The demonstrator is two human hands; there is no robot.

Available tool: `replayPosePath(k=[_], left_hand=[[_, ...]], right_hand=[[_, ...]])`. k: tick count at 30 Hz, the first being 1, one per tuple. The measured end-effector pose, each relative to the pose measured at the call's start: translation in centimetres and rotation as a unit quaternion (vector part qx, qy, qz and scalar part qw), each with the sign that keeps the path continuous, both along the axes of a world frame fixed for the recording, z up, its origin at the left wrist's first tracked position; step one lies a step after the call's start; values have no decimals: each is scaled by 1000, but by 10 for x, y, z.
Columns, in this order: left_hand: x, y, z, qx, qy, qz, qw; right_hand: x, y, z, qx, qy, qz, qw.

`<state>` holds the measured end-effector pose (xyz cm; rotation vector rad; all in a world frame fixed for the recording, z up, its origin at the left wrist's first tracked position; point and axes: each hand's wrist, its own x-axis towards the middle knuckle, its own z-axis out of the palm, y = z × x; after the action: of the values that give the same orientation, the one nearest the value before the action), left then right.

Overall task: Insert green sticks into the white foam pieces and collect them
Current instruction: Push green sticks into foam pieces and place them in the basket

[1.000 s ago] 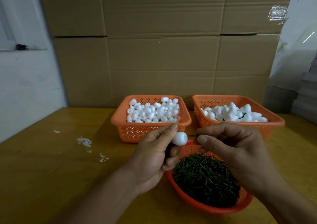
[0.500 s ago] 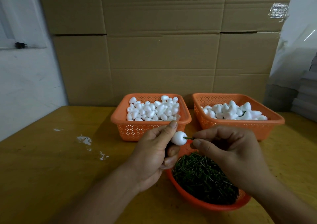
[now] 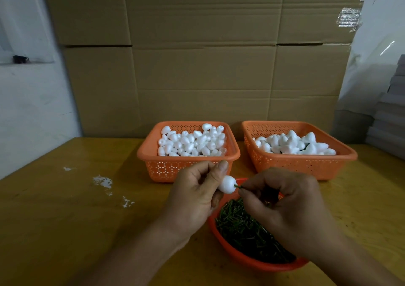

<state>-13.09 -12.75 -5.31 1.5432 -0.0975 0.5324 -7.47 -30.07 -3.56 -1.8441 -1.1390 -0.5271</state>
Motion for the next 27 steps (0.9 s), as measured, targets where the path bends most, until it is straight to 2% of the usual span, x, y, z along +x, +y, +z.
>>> replayPosePath(k=[9, 14, 22, 27], left_hand=[[0, -1, -2, 44, -21, 30, 998], [-1, -3, -2, 52, -26, 38, 998], [-5, 2, 2, -54, 30, -60, 996], [-7, 1, 4, -61, 21, -91, 994]], right_hand=[[-7, 1, 2, -33, -20, -41, 998], [-7, 2, -2, -16, 44, -31, 998], [-6, 3, 1, 6, 79, -18, 997], [-6, 3, -1, 10, 75, 0, 997]])
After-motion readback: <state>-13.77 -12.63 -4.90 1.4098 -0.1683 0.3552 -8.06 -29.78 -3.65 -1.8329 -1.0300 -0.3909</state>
